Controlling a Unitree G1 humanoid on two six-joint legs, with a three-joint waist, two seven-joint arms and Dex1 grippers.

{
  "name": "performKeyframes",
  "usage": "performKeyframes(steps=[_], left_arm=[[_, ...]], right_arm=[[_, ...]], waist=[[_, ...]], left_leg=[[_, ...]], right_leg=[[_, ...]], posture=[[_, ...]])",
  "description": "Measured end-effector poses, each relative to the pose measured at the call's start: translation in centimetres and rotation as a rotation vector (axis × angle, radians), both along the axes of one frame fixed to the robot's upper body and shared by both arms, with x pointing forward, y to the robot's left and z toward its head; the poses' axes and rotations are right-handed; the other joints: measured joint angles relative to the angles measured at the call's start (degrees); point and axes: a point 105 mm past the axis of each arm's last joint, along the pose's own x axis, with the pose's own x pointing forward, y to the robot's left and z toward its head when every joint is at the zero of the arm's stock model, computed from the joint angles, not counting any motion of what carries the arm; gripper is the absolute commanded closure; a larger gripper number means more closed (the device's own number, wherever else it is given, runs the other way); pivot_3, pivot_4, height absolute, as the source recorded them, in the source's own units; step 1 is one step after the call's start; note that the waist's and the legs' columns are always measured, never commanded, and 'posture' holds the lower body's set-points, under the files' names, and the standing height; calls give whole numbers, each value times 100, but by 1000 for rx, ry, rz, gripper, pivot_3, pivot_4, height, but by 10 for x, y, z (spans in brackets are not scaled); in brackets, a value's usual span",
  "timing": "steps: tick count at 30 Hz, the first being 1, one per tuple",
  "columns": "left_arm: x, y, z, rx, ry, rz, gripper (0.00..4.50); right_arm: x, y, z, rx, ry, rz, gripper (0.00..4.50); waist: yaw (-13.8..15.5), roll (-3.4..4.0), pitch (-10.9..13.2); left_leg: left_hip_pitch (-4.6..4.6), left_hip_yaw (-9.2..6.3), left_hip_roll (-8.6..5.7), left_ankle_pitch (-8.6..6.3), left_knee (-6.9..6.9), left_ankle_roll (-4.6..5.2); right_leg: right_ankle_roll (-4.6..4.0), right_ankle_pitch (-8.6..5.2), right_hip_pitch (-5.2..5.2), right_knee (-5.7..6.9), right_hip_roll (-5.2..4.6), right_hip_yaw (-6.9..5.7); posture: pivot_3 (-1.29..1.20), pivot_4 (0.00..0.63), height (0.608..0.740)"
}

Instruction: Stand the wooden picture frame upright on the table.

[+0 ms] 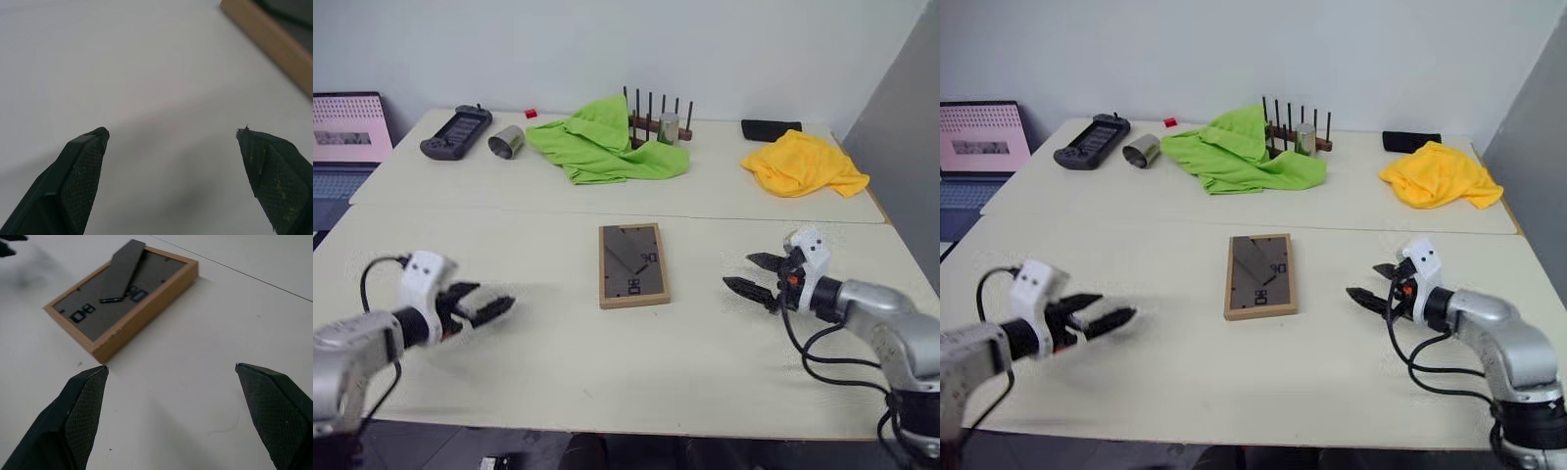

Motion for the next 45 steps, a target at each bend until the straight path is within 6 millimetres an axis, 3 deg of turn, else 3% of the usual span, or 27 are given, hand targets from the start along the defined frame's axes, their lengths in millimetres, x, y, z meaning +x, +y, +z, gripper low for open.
performKeyframes(steps=[3,7,15,18,21,27,35,37,45], left_arm=[[7,-6,1,-10,21,-45,0],[23,-24,27,65,-59,-149,0],[32,-29,14,94,-34,-170,0],[41,-39,16,102,-60,-208,551],[48,-49,13,107,-70,-250,1267],[65,-69,4,146,-97,-315,2747],[71,-102,-29,143,-67,-403,4496],[73,-107,-32,143,-68,-416,4500],[86,-124,-38,175,-76,-422,4500]], right_arm=[[2,0,-6,-11,51,42,73],[16,2,13,-30,-10,81,73],[24,5,-6,-44,1,74,73],[33,12,-12,-65,-31,83,0],[41,20,-13,-80,-68,106,501],[58,36,-27,-133,-110,143,2154],[85,64,-29,-174,-194,143,4165],[90,66,-31,-190,-202,133,4490],[87,88,-41,-194,-199,174,4490]], waist=[[6,-5,14],[10,-12,36],[49,-12,36],[77,-11,37],[85,-11,37],[75,-11,37],[80,-11,37],[81,-11,37],[80,-11,37]], left_leg=[[-7,2,-6,-1,1,-2],[-49,1,-2,2,8,-4],[-92,1,2,13,42,-22],[-95,2,-2,12,77,-21],[-92,0,-3,8,95,-13],[-77,-7,-3,21,109,24],[-84,-18,2,39,107,-3],[-85,-17,2,40,104,-4],[-85,-18,-2,40,104,-5]], right_leg=[[-5,-2,-10,3,-6,-1],[-10,3,-52,9,-7,-5],[-15,5,-85,31,-16,-35],[-15,5,-83,57,-18,-37],[-14,5,-81,84,-17,-40],[-10,12,-75,123,-9,-48],[-20,21,-78,122,-21,-85],[-23,22,-78,124,-29,-99],[-23,23,-74,129,-36,-108]], posture=[[0,150,740],[0,150,740],[0,150,740],[0,150,740],[0,150,740],[0,150,740],[0,150,740],[0,150,740],[0,150,740]])
